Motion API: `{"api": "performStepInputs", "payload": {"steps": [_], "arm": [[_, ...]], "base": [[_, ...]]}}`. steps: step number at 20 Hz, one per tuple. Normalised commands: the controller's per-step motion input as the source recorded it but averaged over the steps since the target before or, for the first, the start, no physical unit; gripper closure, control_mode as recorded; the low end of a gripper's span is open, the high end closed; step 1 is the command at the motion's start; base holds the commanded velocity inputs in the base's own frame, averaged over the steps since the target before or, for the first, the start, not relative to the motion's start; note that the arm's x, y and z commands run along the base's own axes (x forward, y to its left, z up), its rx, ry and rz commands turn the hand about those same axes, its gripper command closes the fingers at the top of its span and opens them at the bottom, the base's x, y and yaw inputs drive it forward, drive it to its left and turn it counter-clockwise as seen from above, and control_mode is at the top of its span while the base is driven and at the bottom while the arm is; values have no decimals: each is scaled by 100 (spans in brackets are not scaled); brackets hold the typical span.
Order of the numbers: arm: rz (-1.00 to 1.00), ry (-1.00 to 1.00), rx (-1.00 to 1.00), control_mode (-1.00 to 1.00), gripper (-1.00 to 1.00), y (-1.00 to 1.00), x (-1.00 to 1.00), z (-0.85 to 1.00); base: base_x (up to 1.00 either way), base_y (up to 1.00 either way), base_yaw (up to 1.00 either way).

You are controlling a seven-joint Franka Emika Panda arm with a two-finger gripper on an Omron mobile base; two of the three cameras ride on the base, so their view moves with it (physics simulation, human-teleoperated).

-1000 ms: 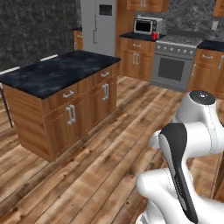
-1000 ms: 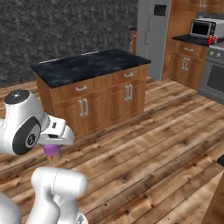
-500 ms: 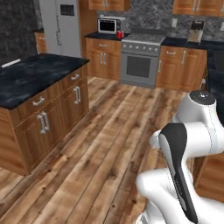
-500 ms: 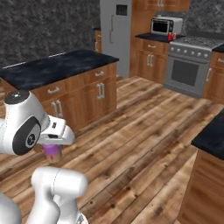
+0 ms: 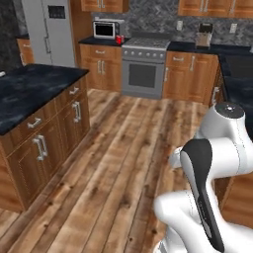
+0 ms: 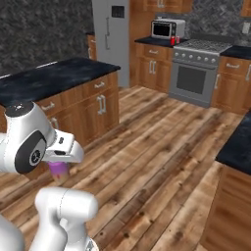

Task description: Four empty soda cans are scattered around the kitchen. Gather all the cans and cluster them next to the stove for recycling.

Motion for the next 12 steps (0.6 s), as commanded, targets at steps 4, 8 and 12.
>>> {"api": "performStepInputs", "payload": {"steps": [4, 8, 12], "arm": [[0, 0, 0, 100, 100, 0, 0, 0], [0, 0, 0, 100, 100, 0, 0, 0], [0, 0, 0, 100, 100, 0, 0, 0]], "base": [[52, 48, -20], [53, 42, -19], [51, 34, -18]]}}
